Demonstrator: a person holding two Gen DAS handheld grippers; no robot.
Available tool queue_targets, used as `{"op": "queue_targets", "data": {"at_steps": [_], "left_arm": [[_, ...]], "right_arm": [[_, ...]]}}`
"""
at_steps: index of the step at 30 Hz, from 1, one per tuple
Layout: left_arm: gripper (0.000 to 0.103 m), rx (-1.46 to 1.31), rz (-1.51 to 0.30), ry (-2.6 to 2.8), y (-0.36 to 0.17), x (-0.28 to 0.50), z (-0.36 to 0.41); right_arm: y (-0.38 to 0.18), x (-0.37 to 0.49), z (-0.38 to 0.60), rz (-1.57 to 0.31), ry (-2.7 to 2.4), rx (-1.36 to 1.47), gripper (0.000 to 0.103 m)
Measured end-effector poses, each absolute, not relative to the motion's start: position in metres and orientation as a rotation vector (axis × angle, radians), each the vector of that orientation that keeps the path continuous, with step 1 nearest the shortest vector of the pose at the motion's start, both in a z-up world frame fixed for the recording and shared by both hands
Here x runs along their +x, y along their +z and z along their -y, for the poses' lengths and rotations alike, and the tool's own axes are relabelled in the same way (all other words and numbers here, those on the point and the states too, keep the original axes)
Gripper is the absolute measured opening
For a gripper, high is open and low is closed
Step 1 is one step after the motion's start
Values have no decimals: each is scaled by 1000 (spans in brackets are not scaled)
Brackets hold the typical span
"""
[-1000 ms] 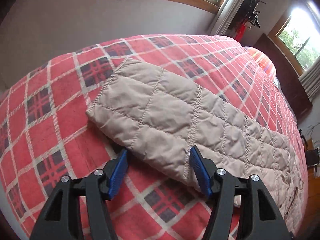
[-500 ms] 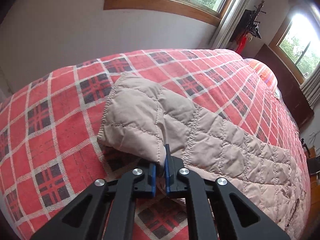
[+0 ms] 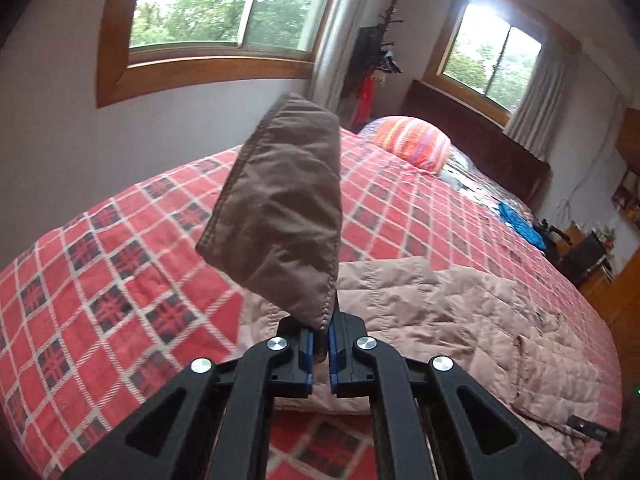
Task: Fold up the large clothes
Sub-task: 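Grasp the sleeve cuff with the left gripper and lift it, then lay the held sleeve across the jacket body and open the left gripper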
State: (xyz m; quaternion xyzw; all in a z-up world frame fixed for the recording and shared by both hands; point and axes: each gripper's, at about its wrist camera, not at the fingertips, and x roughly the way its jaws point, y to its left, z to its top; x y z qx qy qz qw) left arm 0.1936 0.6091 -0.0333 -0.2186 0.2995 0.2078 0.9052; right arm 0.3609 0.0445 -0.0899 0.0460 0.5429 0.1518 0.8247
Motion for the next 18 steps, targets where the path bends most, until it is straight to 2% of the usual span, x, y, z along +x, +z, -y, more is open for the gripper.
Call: {"op": "queue_targets", "data": {"at_steps": [9, 18], "left_arm": [[5, -375, -661, 153, -27, 250, -490], [5, -306, -777, 95, -70, 290, -429]], "right_arm": [[-85, 360, -36, -1145, 328, 115, 48], [-94, 363, -34, -1182, 323, 123, 48]]}}
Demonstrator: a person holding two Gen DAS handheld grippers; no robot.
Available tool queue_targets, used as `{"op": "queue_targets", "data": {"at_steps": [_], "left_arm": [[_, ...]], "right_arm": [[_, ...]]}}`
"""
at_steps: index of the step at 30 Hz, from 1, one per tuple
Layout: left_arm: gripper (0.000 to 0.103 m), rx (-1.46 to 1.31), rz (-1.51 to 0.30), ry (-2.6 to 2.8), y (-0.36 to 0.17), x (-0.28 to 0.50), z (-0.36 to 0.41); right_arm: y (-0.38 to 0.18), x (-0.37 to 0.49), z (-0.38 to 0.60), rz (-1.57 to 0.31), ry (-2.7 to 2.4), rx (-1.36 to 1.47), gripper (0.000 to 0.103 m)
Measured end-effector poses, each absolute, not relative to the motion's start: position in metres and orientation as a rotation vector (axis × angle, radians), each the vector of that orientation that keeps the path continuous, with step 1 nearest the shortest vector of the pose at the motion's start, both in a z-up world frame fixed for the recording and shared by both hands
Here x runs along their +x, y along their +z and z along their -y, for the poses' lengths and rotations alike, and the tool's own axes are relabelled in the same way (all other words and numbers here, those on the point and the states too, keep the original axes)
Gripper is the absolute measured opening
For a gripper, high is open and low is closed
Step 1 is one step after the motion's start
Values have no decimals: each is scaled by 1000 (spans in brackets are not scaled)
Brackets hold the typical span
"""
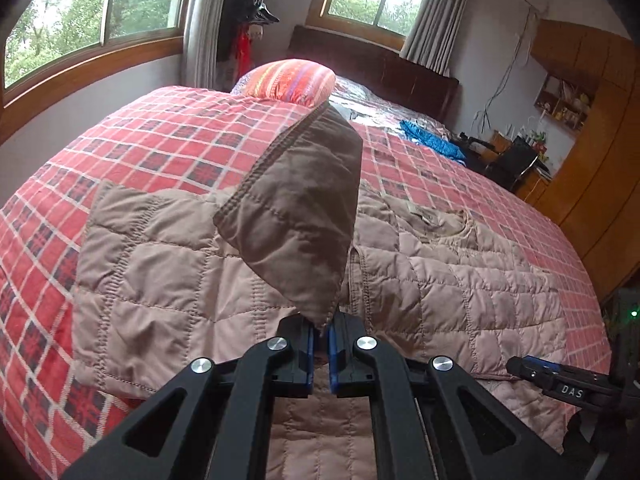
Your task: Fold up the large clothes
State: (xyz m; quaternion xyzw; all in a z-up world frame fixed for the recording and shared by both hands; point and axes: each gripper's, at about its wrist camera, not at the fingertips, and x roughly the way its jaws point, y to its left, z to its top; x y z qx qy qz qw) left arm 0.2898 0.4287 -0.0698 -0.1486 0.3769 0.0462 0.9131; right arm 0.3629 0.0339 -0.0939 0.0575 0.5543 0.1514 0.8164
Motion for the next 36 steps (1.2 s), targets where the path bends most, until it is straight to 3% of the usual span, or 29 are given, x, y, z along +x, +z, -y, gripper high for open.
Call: {"op": "queue_targets", "data": {"at_steps": [9, 12, 14, 20, 25, 28, 32, 36], "left_arm": [[7, -225, -924, 73, -125, 315, -401], [20, -213, -937, 11, -114, 303, -396], [44, -223, -931, -74, -101, 290, -391], [57, -294, -868, -268, -61, 240, -398], [68, -245, -799, 84, -40, 232, -473], [69, -172, -875, 358, -57, 241, -524], [69, -505, -958, 118, -98, 248, -573], [68, -543, -957, 85, -114, 253, -576]], "right_arm": [[-108, 367, -38, -1201, 313, 107, 48], [-108, 367, -37, -1200, 317, 114, 49], [-107, 367, -37, -1198, 318, 114, 49], [-98, 363, -36, -1190, 339, 131, 50], [-74, 346, -53, -1167, 479, 167, 50], [-67, 341, -75, -1193, 570, 174, 50], [-62, 350, -107, -1206, 580, 139, 51], [-76, 364, -140, -1261, 581, 120, 51]]}}
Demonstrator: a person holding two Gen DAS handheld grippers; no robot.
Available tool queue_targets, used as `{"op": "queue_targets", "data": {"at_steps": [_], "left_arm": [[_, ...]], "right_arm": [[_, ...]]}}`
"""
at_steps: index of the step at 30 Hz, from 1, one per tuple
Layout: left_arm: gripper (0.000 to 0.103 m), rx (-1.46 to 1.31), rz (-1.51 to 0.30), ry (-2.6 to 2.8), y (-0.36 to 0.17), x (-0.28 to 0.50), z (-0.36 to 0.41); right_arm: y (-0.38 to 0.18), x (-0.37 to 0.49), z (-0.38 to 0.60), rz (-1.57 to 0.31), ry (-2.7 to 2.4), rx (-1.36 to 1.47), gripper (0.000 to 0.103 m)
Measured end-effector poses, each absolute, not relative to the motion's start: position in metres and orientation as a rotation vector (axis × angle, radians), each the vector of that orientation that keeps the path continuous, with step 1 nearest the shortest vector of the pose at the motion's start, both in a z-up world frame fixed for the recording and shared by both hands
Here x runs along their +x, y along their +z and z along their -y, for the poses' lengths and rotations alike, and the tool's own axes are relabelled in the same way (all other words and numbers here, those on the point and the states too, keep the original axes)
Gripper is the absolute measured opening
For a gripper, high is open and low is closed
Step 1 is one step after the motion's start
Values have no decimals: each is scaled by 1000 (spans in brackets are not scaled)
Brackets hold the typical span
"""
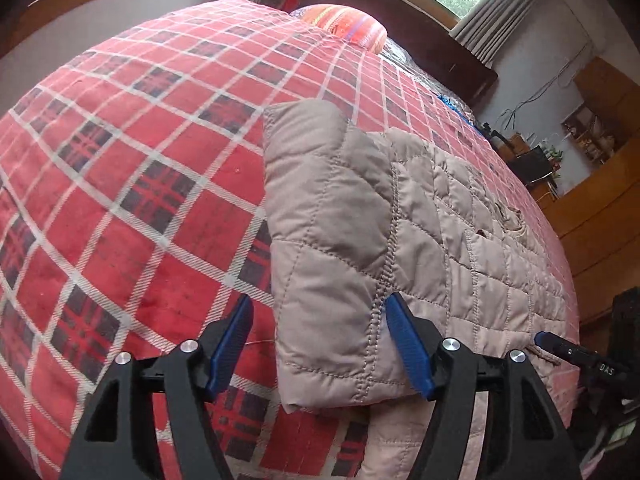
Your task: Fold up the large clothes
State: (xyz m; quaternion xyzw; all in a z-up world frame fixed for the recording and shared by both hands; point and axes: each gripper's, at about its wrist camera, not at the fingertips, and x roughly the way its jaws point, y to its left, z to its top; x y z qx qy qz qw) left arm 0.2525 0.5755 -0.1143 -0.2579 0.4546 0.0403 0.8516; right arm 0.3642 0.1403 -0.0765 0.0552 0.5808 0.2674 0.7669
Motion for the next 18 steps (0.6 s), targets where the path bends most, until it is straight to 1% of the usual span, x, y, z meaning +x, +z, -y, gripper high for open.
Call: {"op": "queue_targets", "data": {"at_steps": [1, 2, 3, 4, 5, 6, 7, 8, 11, 14, 18], "left_arm": [[66, -541, -948, 81, -115, 253, -575], [56, -550, -932, 63, -115, 253, -574], [50, -558, -923, 40, -114, 252, -573], [40, -560, -913, 29, -113, 252, -571], [30, -557, -897, 32, -111, 251, -568], [26, -554, -888, 30, -110, 251, -569], [18, -556, -884, 27, -110, 252, -569], [14, -564, -877, 27, -110, 253, -570], [10, -572, -856, 31, -104, 249, -570], [9, -559, -833, 15, -89, 247, -556], [9, -472, -823, 5, -69, 258, -519]], "right_arm": [[-81, 366, -145, -1272, 570, 113, 51], [-87, 370, -152, -1286, 560, 109, 51], [-93, 371, -153, -1296, 563, 111, 51], [-97, 372, -157, -1304, 565, 111, 47], [-101, 373, -160, -1305, 567, 107, 34], [-103, 372, -164, -1302, 570, 98, 28], [-104, 371, -164, -1297, 572, 95, 19], [-102, 370, -165, -1287, 577, 92, 10], [-92, 368, -155, -1267, 612, 119, 6], [-70, 368, -136, -1217, 623, 134, 5], [-45, 371, -107, -1154, 586, 143, 5]]}}
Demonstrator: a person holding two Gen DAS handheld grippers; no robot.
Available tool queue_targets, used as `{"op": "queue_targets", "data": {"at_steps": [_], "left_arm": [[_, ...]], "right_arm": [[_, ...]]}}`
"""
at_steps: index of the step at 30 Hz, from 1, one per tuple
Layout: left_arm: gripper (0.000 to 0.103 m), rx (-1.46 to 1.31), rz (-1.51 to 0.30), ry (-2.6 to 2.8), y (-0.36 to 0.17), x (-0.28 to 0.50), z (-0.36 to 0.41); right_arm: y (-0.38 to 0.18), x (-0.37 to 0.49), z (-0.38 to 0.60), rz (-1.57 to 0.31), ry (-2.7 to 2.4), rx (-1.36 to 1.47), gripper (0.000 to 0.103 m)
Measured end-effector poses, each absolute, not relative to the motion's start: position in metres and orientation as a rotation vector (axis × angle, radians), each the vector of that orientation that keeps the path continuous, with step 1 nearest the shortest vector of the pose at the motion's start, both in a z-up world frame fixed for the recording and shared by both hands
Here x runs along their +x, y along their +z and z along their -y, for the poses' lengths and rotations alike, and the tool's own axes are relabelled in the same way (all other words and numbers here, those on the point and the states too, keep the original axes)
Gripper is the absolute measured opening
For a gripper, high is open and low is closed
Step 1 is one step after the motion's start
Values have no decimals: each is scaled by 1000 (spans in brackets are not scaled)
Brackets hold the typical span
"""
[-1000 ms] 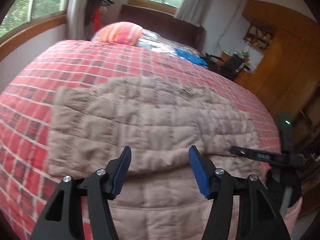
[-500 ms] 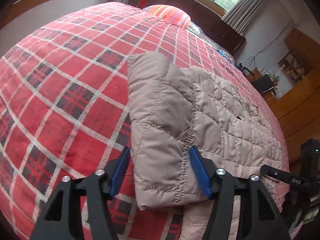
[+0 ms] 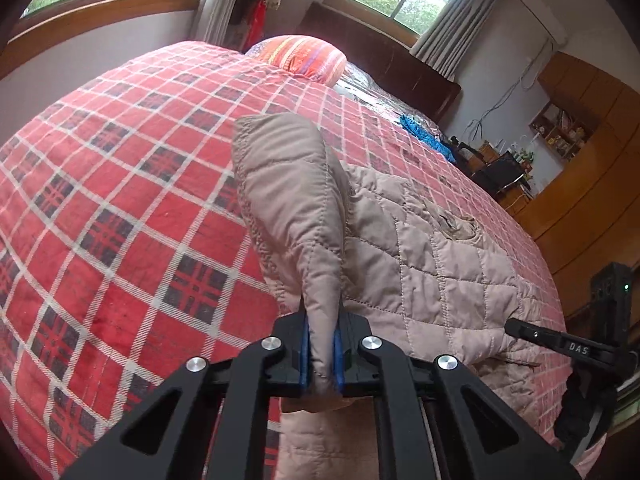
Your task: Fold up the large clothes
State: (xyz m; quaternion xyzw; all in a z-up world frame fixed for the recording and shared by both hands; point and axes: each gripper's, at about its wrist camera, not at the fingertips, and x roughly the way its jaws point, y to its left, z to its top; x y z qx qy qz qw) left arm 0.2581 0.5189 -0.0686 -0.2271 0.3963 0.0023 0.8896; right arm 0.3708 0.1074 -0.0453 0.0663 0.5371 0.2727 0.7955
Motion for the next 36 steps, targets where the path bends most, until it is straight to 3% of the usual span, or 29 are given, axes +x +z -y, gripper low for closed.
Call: {"op": "queue_targets", "data": {"at_steps": [10, 16, 19, 22, 24, 26, 27, 32, 33, 35, 36], "left_arm": [[10, -347, -871, -42, -66, 317, -414], [32, -307, -928, -52, -101, 331, -390], [36, -380, -918, -109, -96, 317, -404], [36, -390, -871, -118, -80, 304, -420], [36, -373, -851, -74, -74, 302, -431], [36, -373, -841, -26, -74, 301, -441], [36, -386, -843, -25, -75, 302, -446], [36, -340, -880, 15, -88, 312, -444], [36, -317, -893, 38, -93, 315, -443], [36, -271, -903, 77, -100, 318, -441], [36, -264, -908, 86, -102, 318, -442]], "right_arm": [[-41, 383, -10, -1056, 388, 198, 5], [-80, 395, 28, -1082, 306, 247, 5], [-99, 403, 39, -1129, 295, 278, 6], [-99, 404, 44, -1133, 309, 290, 12], [-94, 402, 45, -1122, 297, 275, 22], [-90, 401, 44, -1117, 288, 276, 41], [-90, 401, 45, -1116, 283, 276, 43], [-100, 406, 39, -1149, 306, 288, 41], [-101, 406, 38, -1151, 314, 291, 37], [-104, 407, 34, -1155, 335, 293, 13], [-104, 406, 33, -1154, 325, 285, 9]]}}
